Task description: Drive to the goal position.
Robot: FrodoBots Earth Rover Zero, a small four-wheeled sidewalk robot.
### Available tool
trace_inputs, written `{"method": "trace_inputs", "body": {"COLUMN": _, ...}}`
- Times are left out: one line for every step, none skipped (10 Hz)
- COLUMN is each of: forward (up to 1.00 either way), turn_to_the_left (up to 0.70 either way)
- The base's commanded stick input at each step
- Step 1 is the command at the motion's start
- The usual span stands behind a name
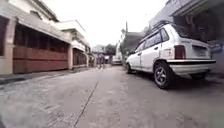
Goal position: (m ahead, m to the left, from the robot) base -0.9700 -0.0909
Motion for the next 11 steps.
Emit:
{"method": "trace_inputs", "body": {"forward": 1.0, "turn_to_the_left": 0.0}}
{"method": "trace_inputs", "body": {"forward": 1.0, "turn_to_the_left": 0.0}}
{"method": "trace_inputs", "body": {"forward": 1.0, "turn_to_the_left": 0.0}}
{"method": "trace_inputs", "body": {"forward": 1.0, "turn_to_the_left": 0.0}}
{"method": "trace_inputs", "body": {"forward": 1.0, "turn_to_the_left": 0.0}}
{"method": "trace_inputs", "body": {"forward": 1.0, "turn_to_the_left": 0.0}}
{"method": "trace_inputs", "body": {"forward": 1.0, "turn_to_the_left": 0.0}}
{"method": "trace_inputs", "body": {"forward": 1.0, "turn_to_the_left": 0.0}}
{"method": "trace_inputs", "body": {"forward": 1.0, "turn_to_the_left": 0.0}}
{"method": "trace_inputs", "body": {"forward": 1.0, "turn_to_the_left": 0.0}}
{"method": "trace_inputs", "body": {"forward": 1.0, "turn_to_the_left": 0.0}}
